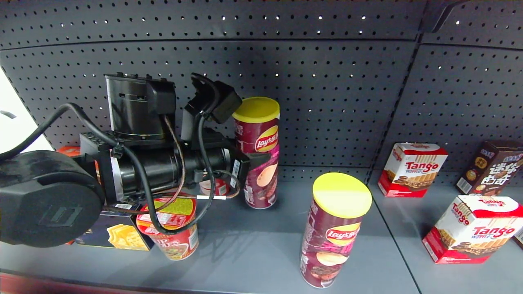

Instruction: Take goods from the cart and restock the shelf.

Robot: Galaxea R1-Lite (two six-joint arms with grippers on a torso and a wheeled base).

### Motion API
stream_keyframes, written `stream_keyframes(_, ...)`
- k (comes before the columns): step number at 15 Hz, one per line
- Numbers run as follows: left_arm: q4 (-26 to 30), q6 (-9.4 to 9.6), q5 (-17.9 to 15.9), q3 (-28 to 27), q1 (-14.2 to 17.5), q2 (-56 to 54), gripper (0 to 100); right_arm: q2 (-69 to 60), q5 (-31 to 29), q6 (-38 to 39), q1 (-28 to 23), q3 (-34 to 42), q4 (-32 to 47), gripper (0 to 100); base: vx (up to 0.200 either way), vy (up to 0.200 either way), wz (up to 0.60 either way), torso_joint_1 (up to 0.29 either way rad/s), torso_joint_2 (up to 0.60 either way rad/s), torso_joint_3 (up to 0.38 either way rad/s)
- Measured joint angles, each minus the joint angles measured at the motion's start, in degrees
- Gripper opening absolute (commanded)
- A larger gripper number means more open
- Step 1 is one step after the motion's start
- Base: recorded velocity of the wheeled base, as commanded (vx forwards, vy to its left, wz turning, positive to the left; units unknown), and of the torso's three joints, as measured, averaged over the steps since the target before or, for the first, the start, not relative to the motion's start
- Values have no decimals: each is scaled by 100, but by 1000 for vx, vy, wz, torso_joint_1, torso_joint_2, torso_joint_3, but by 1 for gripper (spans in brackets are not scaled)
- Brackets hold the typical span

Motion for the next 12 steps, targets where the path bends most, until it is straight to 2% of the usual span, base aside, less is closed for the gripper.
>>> stream_keyframes(6,-5,-2,123,-124,-30,88,0,-176,-1782,26,-17,374,-503,100,0,0,0,0,0,0)
stream_keyframes(10,-16,15,222,-218,-48,197,0,-416,-1771,85,110,1204,-1140,100,0,0,0,0,0,0)
stream_keyframes(12,-106,24,255,-329,-56,272,0,-482,-1651,99,149,1403,-1198,100,0,0,0,0,0,0)
